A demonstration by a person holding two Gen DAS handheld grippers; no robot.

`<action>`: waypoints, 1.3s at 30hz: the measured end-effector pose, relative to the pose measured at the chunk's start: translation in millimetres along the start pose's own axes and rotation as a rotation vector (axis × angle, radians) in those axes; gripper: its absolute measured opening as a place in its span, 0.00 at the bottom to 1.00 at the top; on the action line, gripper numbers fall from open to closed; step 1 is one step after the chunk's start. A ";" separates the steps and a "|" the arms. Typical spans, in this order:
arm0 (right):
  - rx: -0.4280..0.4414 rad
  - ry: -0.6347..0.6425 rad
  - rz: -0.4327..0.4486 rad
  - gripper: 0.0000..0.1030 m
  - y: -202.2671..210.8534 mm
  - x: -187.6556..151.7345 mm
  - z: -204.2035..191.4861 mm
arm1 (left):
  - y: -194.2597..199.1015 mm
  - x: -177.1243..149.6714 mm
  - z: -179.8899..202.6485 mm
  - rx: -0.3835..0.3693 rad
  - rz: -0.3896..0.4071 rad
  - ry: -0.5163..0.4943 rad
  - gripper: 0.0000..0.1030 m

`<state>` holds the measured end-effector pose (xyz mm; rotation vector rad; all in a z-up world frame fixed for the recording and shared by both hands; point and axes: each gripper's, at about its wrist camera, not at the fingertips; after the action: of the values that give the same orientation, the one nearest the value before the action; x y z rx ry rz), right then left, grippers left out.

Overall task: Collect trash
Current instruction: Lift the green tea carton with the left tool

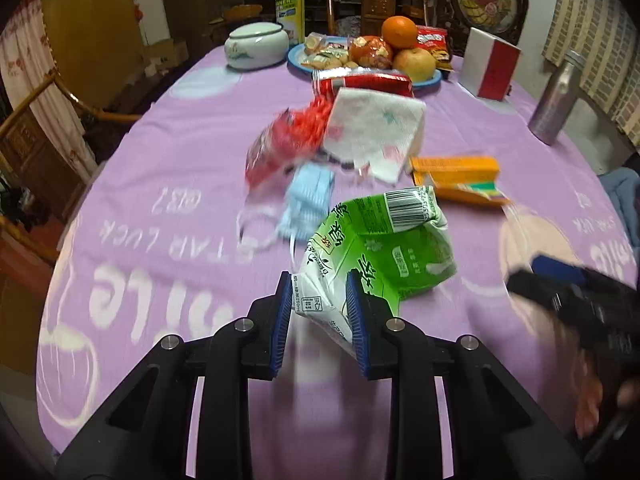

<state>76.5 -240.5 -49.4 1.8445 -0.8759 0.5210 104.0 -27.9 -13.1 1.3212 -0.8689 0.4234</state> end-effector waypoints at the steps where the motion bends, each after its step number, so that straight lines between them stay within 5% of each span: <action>1: 0.003 0.000 -0.003 0.84 -0.9 -0.3 -0.5 | 5.7 -5.7 -1.4 -0.015 -0.008 0.006 0.28; 14: 0.005 0.010 -0.021 0.84 -9.4 -6.1 -4.1 | 22.5 -42.8 -16.1 -0.036 -0.062 0.115 0.31; 16: 0.005 0.012 -0.019 0.84 -9.3 -5.5 -4.0 | 23.4 -47.8 -11.5 -0.069 -0.089 0.105 0.37; 20: 0.012 0.015 -0.018 0.84 -8.5 -5.4 -5.2 | 29.2 -50.8 -0.5 -0.124 -0.099 0.051 0.66; 24: 0.014 0.016 -0.013 0.84 -7.4 -4.9 -5.2 | 38.9 -43.4 0.8 -0.115 -0.044 0.010 0.76; 39: 0.022 0.014 0.003 0.84 -1.9 -2.8 -5.0 | 17.3 -39.0 26.8 -0.090 -0.054 -0.137 0.93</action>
<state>76.3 -234.5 -50.4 1.8571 -0.8662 0.5468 58.9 -41.6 -30.9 1.2985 -0.9533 0.2510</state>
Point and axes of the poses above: each gripper's, at about its wrist camera, not at the fingertips, and y roughly against the way its jaws point, z to its right, x to its top, and after that the axes turned 14 degrees about z, right-handed
